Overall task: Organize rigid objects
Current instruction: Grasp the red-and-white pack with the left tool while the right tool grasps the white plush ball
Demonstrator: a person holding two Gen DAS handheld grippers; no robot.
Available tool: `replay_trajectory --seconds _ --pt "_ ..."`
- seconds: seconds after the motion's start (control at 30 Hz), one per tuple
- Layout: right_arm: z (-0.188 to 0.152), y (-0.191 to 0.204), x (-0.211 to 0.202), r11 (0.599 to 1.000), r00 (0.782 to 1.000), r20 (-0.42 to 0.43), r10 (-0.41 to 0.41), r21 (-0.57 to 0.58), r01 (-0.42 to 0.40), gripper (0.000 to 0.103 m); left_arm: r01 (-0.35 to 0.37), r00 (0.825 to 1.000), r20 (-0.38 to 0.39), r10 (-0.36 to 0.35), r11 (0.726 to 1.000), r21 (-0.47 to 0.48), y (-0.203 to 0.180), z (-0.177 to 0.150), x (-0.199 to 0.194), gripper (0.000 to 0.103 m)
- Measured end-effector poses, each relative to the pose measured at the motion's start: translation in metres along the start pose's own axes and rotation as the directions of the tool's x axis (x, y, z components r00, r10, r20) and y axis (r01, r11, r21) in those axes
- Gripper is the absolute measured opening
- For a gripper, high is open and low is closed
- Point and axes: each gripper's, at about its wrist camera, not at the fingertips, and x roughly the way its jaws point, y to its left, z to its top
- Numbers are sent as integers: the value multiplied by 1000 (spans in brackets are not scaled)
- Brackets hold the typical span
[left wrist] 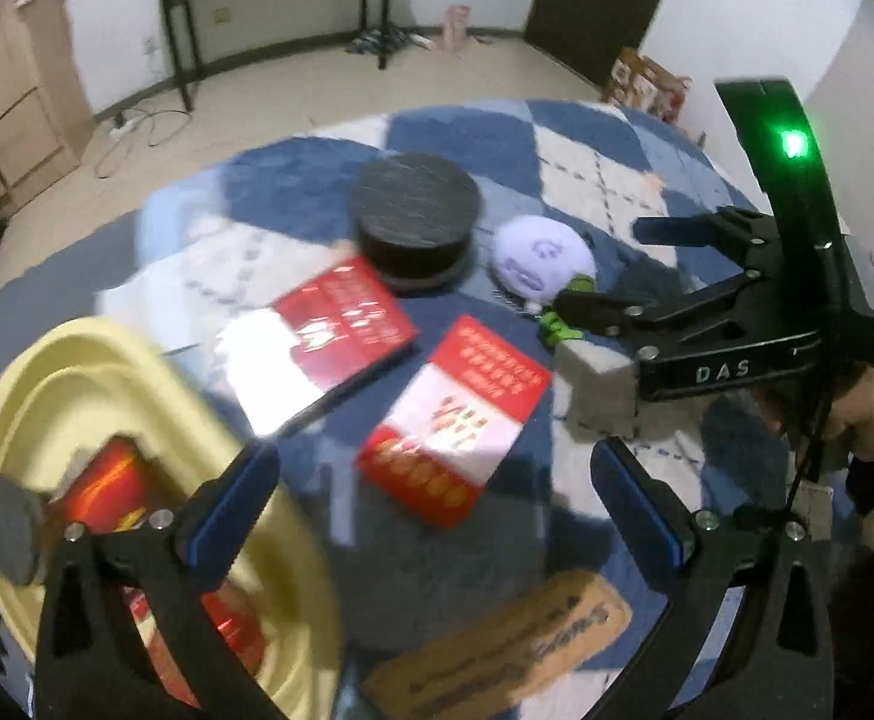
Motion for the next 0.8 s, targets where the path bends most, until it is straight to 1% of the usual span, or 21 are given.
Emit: replay_trajectory --seconds 0.07,0.13,0.2,0.27,0.33,0.37,0.4,0.43,0.47,0.5,0.53,0.57,0.63,0.7,0.77,0.8 --pt "2 -3 11 1000 1000 -7 24 17 -24 103 4 1000 -23 -3 999 42 -11 1 16 103" --pt "3 -8 21 999 999 -10 50 15 -50 103 -13 999 -40 17 996 84 -18 2 30 103" --pt "4 -6 29 997 997 -6 78 3 -78 102 -5 999 -53 10 996 94 -21 3 41 103" --pt "3 -8 39 997 997 -1 76 -17 -76 102 1 998 -69 6 995 99 -23 3 51 103" --pt "1 -9 48 997 998 9 67 -31 -66 100 -23 997 -72 32 993 118 -26 2 59 102" --pt "1 -9 49 997 998 18 62 -35 -61 95 -31 997 -73 39 993 115 -27 1 63 99" --pt "1 -10 50 998 998 29 55 -42 -54 88 -45 996 -69 52 993 106 -27 1 64 96" --pt "1 -10 50 998 998 44 40 -56 -37 83 -66 995 -64 72 994 92 -26 1 66 82" --pt "0 -10 50 998 998 53 34 -64 -30 76 -99 993 -64 103 993 65 -24 0 68 75" --pt "-2 -11 46 997 997 63 33 -72 -28 66 -100 993 -55 102 994 46 -23 -1 67 73" --pt "-3 -12 45 996 997 73 37 -80 -31 58 -105 993 -52 107 994 44 -25 -2 65 69" --pt "-4 -12 42 995 995 82 50 -88 -43 48 -108 993 -51 111 993 49 -27 -3 64 66" --pt "-5 -11 37 994 995 90 46 -99 -37 48 -96 994 -49 98 994 49 -30 -7 59 63" --pt "-9 -9 33 994 995 84 51 -100 -43 48 -66 996 -58 67 998 23 -28 -13 50 61" --pt "-10 -12 22 994 993 100 60 -98 -50 48 -67 997 -40 67 998 13 -23 -19 33 60" --pt "-11 -14 15 994 991 113 69 -95 -58 48 -63 998 -24 63 998 -11 -15 -23 20 60"
